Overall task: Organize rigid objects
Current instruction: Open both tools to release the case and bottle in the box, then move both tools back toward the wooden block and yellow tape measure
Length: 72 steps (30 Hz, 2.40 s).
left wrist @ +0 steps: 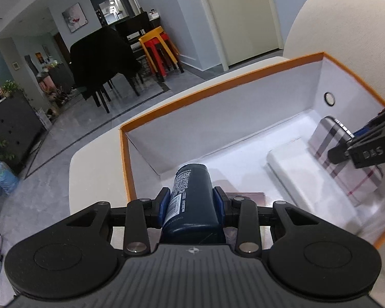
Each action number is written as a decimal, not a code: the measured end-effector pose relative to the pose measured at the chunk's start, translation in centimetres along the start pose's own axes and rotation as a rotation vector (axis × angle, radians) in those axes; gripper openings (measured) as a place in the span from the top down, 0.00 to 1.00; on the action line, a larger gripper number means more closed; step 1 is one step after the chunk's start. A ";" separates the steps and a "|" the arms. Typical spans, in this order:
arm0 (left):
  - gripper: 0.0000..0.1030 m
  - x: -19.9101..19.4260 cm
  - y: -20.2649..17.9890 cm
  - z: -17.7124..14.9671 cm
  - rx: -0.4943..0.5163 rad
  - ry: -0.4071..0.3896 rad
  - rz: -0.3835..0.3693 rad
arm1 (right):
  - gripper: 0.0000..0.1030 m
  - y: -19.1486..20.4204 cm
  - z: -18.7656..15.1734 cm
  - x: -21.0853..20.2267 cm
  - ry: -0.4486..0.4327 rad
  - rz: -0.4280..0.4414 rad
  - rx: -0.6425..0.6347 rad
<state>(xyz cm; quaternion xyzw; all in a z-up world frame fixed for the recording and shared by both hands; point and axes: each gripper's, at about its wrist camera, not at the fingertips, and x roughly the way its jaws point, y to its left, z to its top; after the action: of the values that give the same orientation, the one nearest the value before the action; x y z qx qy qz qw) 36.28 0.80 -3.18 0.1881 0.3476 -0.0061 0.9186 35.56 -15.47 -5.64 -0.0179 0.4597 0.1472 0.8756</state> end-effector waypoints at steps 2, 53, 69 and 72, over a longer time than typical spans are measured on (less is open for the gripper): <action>0.60 0.7 -0.3 0.1 0.022 0.018 0.007 | 0.81 -0.2 0.1 0.1 0.000 0.003 0.004; 0.31 -17.3 -0.8 -3.3 -0.009 -0.117 0.056 | 0.51 4.3 -8.0 -19.1 -0.182 -0.053 -0.122; 0.28 -21.4 -3.2 -11.5 -0.150 -0.080 -0.047 | 0.46 1.3 -17.2 -22.0 -0.123 -0.071 -0.007; 0.26 -21.6 -3.9 -12.6 -0.161 -0.073 -0.069 | 0.45 0.8 -19.0 -21.7 -0.100 -0.078 0.008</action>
<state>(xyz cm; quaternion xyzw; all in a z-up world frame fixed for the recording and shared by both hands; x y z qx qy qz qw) 11.29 -1.02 0.66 0.1012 0.3196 -0.0166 0.9420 8.57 -23.13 1.07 -0.0249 0.4148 0.1120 0.9026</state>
